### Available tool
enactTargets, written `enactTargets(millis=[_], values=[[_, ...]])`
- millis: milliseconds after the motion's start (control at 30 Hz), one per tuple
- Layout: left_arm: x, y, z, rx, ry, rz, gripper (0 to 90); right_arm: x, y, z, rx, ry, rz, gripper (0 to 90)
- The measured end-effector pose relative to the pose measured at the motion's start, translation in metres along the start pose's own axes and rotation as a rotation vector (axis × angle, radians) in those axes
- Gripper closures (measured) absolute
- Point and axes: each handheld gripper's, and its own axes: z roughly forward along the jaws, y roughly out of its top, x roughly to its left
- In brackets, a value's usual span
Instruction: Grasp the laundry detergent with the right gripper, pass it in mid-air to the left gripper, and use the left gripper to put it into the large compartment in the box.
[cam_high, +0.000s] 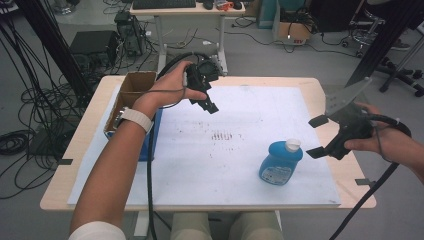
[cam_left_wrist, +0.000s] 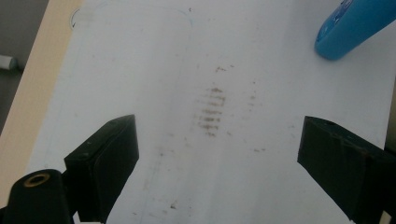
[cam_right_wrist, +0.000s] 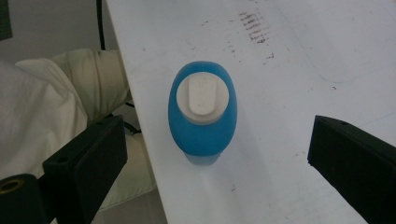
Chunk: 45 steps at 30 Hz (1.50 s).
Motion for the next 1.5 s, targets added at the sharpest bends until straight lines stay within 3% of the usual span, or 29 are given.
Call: enactTargets(millis=[733,833,900,1000,1033,1067,1133,1500], values=[[-0.001,0.000,0.002,-0.004,0.003,-0.002,12.7,0.005,-0.023,0.022,-0.052,-0.038,0.012,4.0],[-0.001,0.000,0.002,0.001,0.002,-0.003,12.7,0.005,-0.026,0.027,-0.078,-0.038,0.018,4.0],[-0.001,-0.001,0.003,-0.001,0.004,-0.004,12.7,0.007,-0.028,0.029,-0.070,-0.038,0.046,4.0],[-0.001,-0.002,0.003,0.001,0.005,-0.005,12.7,0.007,-0.031,0.031,-0.078,-0.041,0.046,4.0],[-0.001,-0.002,0.003,0.001,0.004,-0.005,12.7,0.004,-0.031,0.034,-0.097,-0.040,0.007,4.0],[-0.002,-0.002,0.003,0.000,0.002,-0.009,12.7,0.007,-0.033,0.035,-0.090,-0.041,0.036,4.0],[-0.002,-0.003,0.003,0.000,0.002,-0.009,12.7,0.007,-0.034,0.035,-0.089,-0.041,0.046,4.0],[-0.001,-0.003,0.005,0.001,-0.001,-0.006,12.7,0.007,-0.042,0.041,-0.100,-0.041,0.049,4.0]])
